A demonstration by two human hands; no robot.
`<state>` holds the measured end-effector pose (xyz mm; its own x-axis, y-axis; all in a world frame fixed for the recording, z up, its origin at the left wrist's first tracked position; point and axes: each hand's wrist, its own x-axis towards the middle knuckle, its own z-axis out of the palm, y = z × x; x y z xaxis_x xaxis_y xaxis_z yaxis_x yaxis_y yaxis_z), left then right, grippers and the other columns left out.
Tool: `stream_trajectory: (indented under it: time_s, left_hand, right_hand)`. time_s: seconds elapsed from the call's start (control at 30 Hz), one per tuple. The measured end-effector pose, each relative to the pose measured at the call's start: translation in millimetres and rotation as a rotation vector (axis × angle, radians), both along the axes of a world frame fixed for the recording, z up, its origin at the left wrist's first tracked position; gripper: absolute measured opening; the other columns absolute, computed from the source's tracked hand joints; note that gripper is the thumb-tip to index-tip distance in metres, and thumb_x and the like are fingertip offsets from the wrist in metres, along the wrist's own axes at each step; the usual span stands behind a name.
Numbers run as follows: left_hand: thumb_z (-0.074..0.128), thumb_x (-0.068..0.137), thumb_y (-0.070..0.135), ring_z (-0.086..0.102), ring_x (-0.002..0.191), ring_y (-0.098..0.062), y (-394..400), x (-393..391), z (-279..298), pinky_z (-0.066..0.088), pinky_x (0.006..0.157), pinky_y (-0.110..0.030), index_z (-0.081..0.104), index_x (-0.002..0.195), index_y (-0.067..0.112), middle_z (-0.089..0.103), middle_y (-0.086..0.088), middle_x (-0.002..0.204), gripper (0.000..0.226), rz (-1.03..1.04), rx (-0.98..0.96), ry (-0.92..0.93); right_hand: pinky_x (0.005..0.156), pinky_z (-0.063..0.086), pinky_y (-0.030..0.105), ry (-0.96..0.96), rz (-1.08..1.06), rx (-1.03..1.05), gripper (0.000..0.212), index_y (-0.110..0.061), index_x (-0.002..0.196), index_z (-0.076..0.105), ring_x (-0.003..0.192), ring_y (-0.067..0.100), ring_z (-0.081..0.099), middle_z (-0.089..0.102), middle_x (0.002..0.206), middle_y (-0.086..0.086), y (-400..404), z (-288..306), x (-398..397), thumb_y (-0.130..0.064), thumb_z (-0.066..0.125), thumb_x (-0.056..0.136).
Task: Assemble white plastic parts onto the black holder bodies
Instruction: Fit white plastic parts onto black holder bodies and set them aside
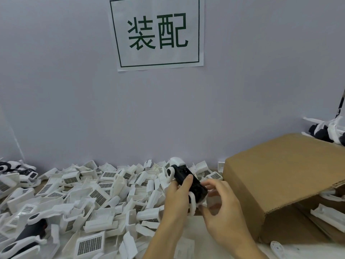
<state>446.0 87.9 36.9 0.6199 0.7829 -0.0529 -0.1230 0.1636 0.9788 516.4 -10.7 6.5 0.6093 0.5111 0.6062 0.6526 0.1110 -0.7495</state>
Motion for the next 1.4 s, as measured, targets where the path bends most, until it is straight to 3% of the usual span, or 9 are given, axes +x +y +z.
stream_trajectory:
  time_s: [0.1, 0.17, 0.37, 0.6, 0.7, 0.9, 1.03, 1.23, 1.4]
  left_hand:
    - [0.056, 0.098, 0.029, 0.069, 0.069, -0.029, 3, 1, -1, 0.055, 0.071, -0.036, 0.067, 0.108, 0.009, 0.070, -0.020, 0.074, 0.024, 0.011, -0.115, -0.052]
    - [0.055, 0.097, 0.027, 0.071, 0.075, -0.031, 4, 1, 0, 0.057, 0.075, -0.040, 0.066, 0.112, 0.003, 0.075, -0.020, 0.087, 0.030, -0.018, -0.187, -0.109]
    - [0.058, 0.097, 0.042, 0.074, 0.076, -0.027, 3, 2, -2, 0.059, 0.073, -0.040, 0.073, 0.100, 0.009, 0.077, -0.011, 0.084, 0.036, -0.008, -0.136, -0.103]
    - [0.056, 0.098, 0.045, 0.075, 0.083, -0.030, 3, 1, -3, 0.058, 0.066, -0.036, 0.073, 0.105, 0.009, 0.078, -0.014, 0.091, 0.040, -0.007, -0.144, -0.067]
    - [0.052, 0.099, 0.044, 0.072, 0.070, -0.031, 3, 0, -3, 0.056, 0.056, -0.033, 0.070, 0.105, 0.003, 0.075, -0.017, 0.082, 0.046, -0.022, -0.184, -0.110]
    - [0.068, 0.073, 0.049, 0.063, 0.053, -0.024, 4, -7, -2, 0.051, 0.055, -0.031, 0.077, 0.068, 0.010, 0.068, -0.009, 0.071, 0.040, -0.146, -0.404, -0.294]
    - [0.069, 0.075, 0.043, 0.060, 0.045, -0.022, 4, -14, 0, 0.051, 0.046, -0.028, 0.076, 0.067, 0.004, 0.068, -0.009, 0.070, 0.040, -0.226, -0.556, -0.422]
    - [0.067, 0.078, 0.041, 0.058, 0.044, -0.019, 8, -19, 2, 0.051, 0.043, -0.026, 0.074, 0.066, 0.003, 0.064, -0.008, 0.068, 0.040, -0.167, -0.704, -0.572]
    - [0.063, 0.080, 0.044, 0.057, 0.042, -0.017, 11, -22, 2, 0.046, 0.039, -0.023, 0.062, 0.086, 0.007, 0.058, -0.005, 0.061, 0.038, -0.202, -0.764, -0.632]
  right_hand:
    - [0.066, 0.052, 0.015, 0.191, 0.058, 0.111, 0.046, -0.029, 0.106, 0.064, 0.090, 0.009, 0.063, 0.063, 0.092, -0.011, -3, 3, 0, 0.011, 0.068, 0.083]
    - [0.070, 0.054, 0.019, 0.302, 0.114, 0.135, 0.034, -0.026, 0.105, 0.066, 0.086, 0.011, 0.066, 0.066, 0.090, -0.011, -4, 5, 1, 0.004, 0.066, 0.089]
    - [0.067, 0.054, 0.024, 0.194, 0.052, -0.001, 0.023, -0.025, 0.090, 0.074, 0.079, 0.014, 0.065, 0.072, 0.089, -0.007, -3, 4, -1, -0.002, 0.075, 0.085]
    - [0.068, 0.054, 0.026, 0.201, 0.047, -0.007, 0.021, -0.026, 0.086, 0.074, 0.077, 0.014, 0.067, 0.073, 0.084, -0.006, -2, 2, 0, -0.005, 0.073, 0.087]
    - [0.068, 0.053, 0.025, 0.230, 0.021, 0.050, 0.028, -0.026, 0.083, 0.075, 0.078, 0.012, 0.068, 0.075, 0.082, -0.007, -5, 4, 3, -0.004, 0.062, 0.094]
    - [0.070, 0.048, 0.034, 0.392, -0.119, 0.151, 0.033, -0.020, 0.081, 0.075, 0.072, 0.008, 0.063, 0.070, 0.074, -0.003, -5, 1, 14, -0.003, 0.053, 0.098]
    - [0.067, 0.047, 0.033, 0.407, -0.179, 0.094, 0.036, -0.022, 0.082, 0.074, 0.068, 0.010, 0.061, 0.069, 0.071, -0.004, -3, -5, 18, -0.001, 0.049, 0.098]
    - [0.073, 0.042, 0.009, 0.175, -0.148, -0.217, 0.027, -0.029, 0.093, 0.069, 0.096, 0.003, 0.063, 0.069, 0.093, -0.017, 4, -14, 18, -0.006, 0.056, 0.096]
    - [0.107, 0.030, 0.018, -0.134, -0.067, -0.601, 0.031, -0.026, 0.119, 0.067, 0.136, 0.006, 0.036, 0.046, 0.137, -0.015, 9, -23, 21, -0.011, 0.048, 0.099]
